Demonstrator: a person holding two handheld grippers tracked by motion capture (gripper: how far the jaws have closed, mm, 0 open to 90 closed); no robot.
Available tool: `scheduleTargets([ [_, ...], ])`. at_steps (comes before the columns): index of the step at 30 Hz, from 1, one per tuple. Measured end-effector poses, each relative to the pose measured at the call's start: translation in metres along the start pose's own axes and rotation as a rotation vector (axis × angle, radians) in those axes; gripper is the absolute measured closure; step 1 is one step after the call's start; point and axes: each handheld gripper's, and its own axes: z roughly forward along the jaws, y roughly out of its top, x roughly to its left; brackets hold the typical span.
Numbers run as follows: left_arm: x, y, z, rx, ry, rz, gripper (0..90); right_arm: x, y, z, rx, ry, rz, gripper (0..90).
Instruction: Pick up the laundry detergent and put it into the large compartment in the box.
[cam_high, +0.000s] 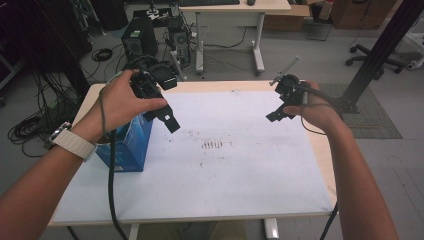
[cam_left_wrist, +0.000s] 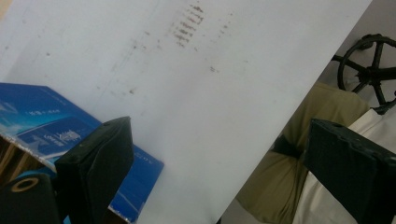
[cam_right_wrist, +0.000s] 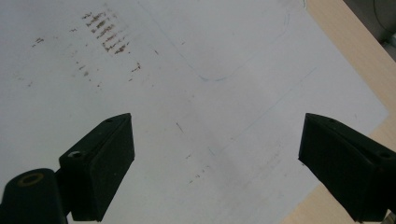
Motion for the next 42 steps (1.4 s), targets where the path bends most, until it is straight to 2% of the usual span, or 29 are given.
scheduleTargets([
  [9,-0.010,0.007,0.006,-0.011,-0.006,0.028,9.0,0.000,0.001,0.001,-0.001,0.000,-0.001,10.5],
  [18,-0.014,0.009,0.011,-0.007,-0.003,0.029,9.0,0.001,0.002,0.001,-0.004,0.001,-0.006,10.5],
  [42,-0.011,0.008,0.013,-0.008,-0.004,0.019,9.2,0.001,0.001,0.002,-0.003,0.002,-0.010,10.5],
])
